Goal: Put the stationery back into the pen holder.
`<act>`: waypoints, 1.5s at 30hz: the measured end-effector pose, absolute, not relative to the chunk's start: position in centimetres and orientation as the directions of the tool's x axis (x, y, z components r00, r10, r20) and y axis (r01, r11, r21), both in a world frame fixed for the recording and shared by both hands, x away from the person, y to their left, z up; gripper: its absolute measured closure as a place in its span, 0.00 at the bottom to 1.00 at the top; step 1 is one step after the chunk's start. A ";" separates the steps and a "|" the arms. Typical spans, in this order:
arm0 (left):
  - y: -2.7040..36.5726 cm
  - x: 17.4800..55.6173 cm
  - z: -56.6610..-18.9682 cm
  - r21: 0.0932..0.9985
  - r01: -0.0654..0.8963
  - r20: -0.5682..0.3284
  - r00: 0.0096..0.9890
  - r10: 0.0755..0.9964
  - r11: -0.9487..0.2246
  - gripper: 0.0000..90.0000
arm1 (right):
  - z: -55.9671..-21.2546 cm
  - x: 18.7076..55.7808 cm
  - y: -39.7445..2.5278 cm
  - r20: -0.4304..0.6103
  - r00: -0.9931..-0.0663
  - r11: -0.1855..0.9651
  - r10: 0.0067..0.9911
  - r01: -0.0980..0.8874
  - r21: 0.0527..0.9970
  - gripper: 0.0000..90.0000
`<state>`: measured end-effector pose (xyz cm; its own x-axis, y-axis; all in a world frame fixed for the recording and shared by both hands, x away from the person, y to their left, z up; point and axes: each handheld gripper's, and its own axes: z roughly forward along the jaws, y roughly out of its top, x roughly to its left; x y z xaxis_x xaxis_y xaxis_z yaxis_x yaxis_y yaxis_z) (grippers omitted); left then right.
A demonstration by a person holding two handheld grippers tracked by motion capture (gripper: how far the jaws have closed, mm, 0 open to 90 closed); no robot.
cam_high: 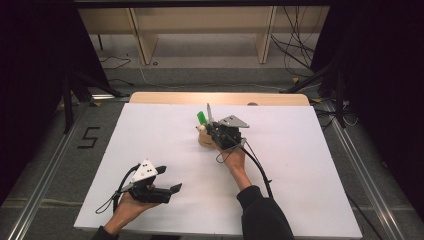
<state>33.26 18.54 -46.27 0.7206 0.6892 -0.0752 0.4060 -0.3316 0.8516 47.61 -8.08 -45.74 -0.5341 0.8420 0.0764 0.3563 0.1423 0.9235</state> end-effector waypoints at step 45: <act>19.2 33.4 -45.7 0.878 0.413 -0.149 0.715 0.683 -0.241 0.18 | -40.9 42.0 -12.8 0.162 -0.668 0.111 0.726 0.346 0.932 0.48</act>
<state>33.39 19.20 -45.73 0.7146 0.6835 -0.1489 0.4133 -0.2409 0.8781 41.98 -12.76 -40.88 -0.6682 0.7262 0.1615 0.3458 0.1110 0.9317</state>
